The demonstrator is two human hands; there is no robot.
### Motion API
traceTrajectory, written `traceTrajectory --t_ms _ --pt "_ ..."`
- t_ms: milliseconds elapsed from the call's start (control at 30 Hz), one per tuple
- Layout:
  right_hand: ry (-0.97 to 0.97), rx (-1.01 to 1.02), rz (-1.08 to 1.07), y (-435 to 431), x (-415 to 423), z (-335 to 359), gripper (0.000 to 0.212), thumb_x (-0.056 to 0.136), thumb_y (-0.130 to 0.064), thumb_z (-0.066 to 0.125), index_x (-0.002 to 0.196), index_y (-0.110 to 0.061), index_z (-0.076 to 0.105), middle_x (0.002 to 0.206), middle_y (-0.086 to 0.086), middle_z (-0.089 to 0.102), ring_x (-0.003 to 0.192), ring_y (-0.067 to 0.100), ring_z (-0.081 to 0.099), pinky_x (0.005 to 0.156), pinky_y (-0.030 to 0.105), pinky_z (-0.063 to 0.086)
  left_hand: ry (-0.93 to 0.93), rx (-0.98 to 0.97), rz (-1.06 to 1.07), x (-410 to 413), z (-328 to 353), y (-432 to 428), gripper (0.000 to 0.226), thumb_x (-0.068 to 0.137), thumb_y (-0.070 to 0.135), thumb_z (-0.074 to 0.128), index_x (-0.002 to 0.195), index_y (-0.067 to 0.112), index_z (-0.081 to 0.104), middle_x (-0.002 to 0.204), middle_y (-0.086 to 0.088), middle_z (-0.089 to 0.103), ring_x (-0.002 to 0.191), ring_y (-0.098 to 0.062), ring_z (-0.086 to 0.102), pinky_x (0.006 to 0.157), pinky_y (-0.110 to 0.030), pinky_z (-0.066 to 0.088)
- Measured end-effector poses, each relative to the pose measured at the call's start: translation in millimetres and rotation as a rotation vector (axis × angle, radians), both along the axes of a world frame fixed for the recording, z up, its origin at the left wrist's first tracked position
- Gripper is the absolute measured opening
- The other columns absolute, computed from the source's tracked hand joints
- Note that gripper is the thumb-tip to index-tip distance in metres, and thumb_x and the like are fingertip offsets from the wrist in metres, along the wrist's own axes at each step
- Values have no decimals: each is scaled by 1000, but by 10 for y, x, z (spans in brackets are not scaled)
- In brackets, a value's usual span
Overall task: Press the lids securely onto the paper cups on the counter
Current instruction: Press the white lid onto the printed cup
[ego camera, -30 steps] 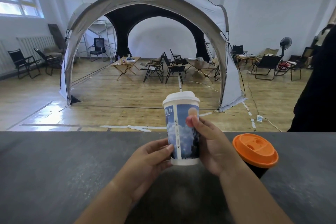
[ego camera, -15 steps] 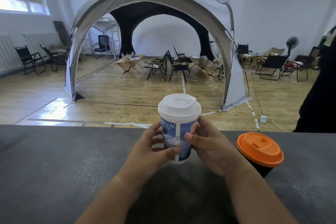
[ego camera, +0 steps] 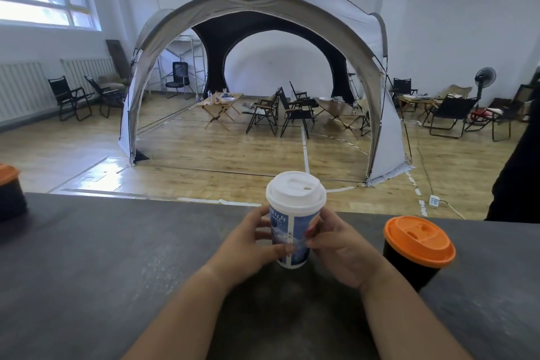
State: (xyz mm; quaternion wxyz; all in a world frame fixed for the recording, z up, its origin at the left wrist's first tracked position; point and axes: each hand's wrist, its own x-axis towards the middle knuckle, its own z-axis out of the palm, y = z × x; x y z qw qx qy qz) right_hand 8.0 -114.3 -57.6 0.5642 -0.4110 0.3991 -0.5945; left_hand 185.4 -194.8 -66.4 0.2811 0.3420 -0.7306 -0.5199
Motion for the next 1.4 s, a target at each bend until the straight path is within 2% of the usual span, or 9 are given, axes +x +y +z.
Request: traceTrajectory --t_ms 100,200,333,500,733,900,967,1100,1400 --pt "-44 70 -68 42 32 13 63 77 15 48 131 -14 58 123 17 68 119 34 62 102 48 48 33 88 -29 -5 19 31 86 66 15 88 136 27 39 123 2 58 111 -14 63 98 -39 52" --pt "-116 199 -263 102 69 -92 43 98 -10 45 140 -17 51 139 17 58 128 31 56 111 49 40 59 27 20 -37 82 100 100 65 24 88 140 39 25 130 10 49 120 -9 53 102 -37 49" --pt "-148 283 -333 220 215 -130 56 98 -43 45 144 -12 48 141 11 58 134 23 49 116 40 33 103 -21 61 -102 159 243 88 68 25 87 135 41 32 127 7 54 113 -5 55 96 -34 51" --pt "-290 208 -235 355 620 82 52 102 -46 35 133 -12 58 126 16 68 122 31 61 113 48 37 187 -8 111 105 282 366 72 71 22 84 125 39 40 120 3 60 107 -12 62 90 -36 56" --pt "-421 180 -13 -81 1544 225 53 102 -40 40 135 -1 55 129 23 64 122 35 61 114 49 37 259 -41 320 1139 478 351 81 68 30 87 130 40 35 120 18 58 105 5 59 77 -15 55" --pt "-228 221 136 -684 2747 300 52 103 -43 36 134 -8 57 123 15 70 107 24 70 93 36 51 235 -143 607 2155 514 22 58 71 22 85 106 40 42 103 29 52 83 16 56 62 -2 47" --pt "-144 279 148 -868 3191 346 54 104 -45 34 142 -11 50 137 13 61 110 20 64 93 33 45 247 -171 711 2589 479 -179 59 70 19 85 109 37 44 103 27 54 85 16 58 65 -6 49" --pt "-181 385 179 -1142 3871 456 66 104 -46 37 156 -10 21 164 12 19 150 27 21 121 40 19 231 -230 922 3418 392 -579 69 67 18 87 119 36 46 112 18 60 107 -9 61 91 -30 52" --pt "-266 439 176 -1521 4577 412 66 103 -45 40 158 -17 17 164 13 17 151 31 19 123 44 18 161 -208 1082 4274 234 -1209 77 67 27 87 134 22 48 130 0 61 119 -19 58 101 -34 46"
